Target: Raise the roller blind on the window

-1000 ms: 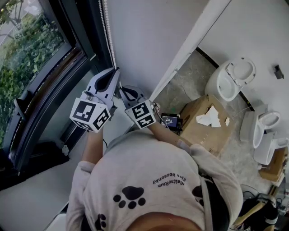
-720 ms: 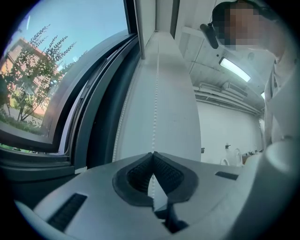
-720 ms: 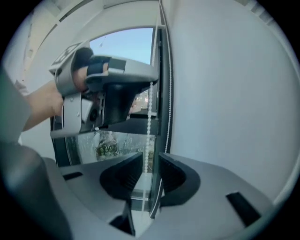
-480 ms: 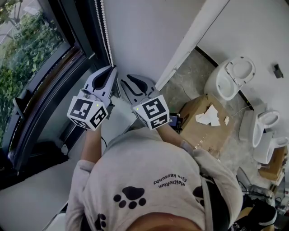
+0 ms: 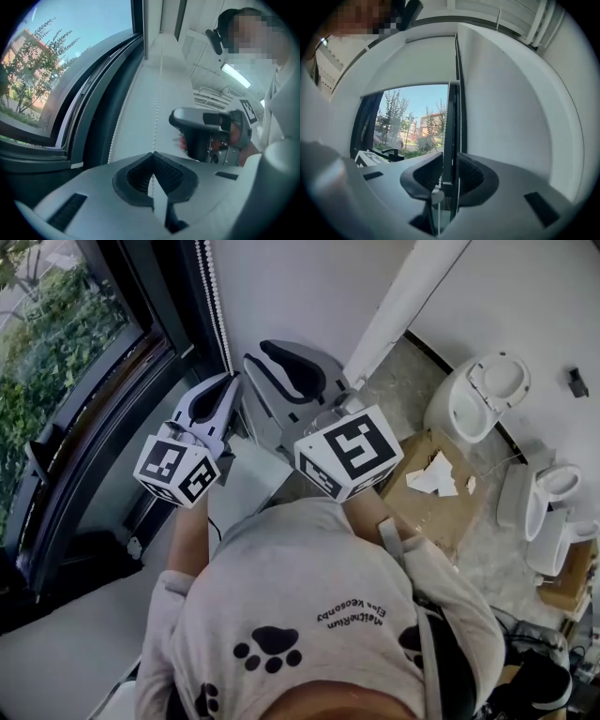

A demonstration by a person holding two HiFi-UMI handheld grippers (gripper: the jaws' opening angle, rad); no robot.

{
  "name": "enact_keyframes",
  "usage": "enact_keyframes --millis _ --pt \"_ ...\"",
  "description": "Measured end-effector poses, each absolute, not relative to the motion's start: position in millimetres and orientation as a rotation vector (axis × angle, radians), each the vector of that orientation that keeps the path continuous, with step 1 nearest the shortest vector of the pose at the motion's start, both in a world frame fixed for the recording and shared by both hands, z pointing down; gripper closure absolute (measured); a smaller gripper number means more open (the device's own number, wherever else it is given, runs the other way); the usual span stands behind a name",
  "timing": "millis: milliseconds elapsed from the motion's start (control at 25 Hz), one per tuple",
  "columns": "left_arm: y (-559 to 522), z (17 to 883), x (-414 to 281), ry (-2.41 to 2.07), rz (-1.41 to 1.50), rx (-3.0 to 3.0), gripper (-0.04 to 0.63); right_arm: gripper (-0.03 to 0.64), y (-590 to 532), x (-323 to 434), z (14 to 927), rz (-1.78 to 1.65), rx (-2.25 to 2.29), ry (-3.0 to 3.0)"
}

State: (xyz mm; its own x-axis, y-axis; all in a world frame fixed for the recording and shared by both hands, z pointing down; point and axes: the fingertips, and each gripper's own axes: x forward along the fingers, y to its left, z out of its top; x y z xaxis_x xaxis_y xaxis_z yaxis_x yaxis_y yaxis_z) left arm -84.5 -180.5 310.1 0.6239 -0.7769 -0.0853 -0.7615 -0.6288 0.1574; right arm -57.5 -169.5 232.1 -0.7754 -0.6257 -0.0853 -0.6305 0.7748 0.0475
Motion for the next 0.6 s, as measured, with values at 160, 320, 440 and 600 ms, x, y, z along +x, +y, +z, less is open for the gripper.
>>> enact_keyframes --millis 160,320,440,600 --pt "-177.2 310.5 -81.1 -1.271 -0.224 2.738 0.588 0.517 -176.0 -70.8 207.7 0.135 -0.959 2.912" --pt "-175.1 311.6 -76.7 -1.259 -0.22 2.745 0.588 0.517 -179.2 -78.1 193.7 0.191 -0.946 2.909" --pt "-175.0 315.6 -74.0 -1.254 -0.187 2.751 0.588 0.517 -179.8 -80.5 187.1 0.205 -0.941 2.896" --pt "-174.7 331.5 -71.7 -1.272 -0.13 2.745 0.588 0.518 -181.7 -80.3 181.6 0.195 -0.943 2.88"
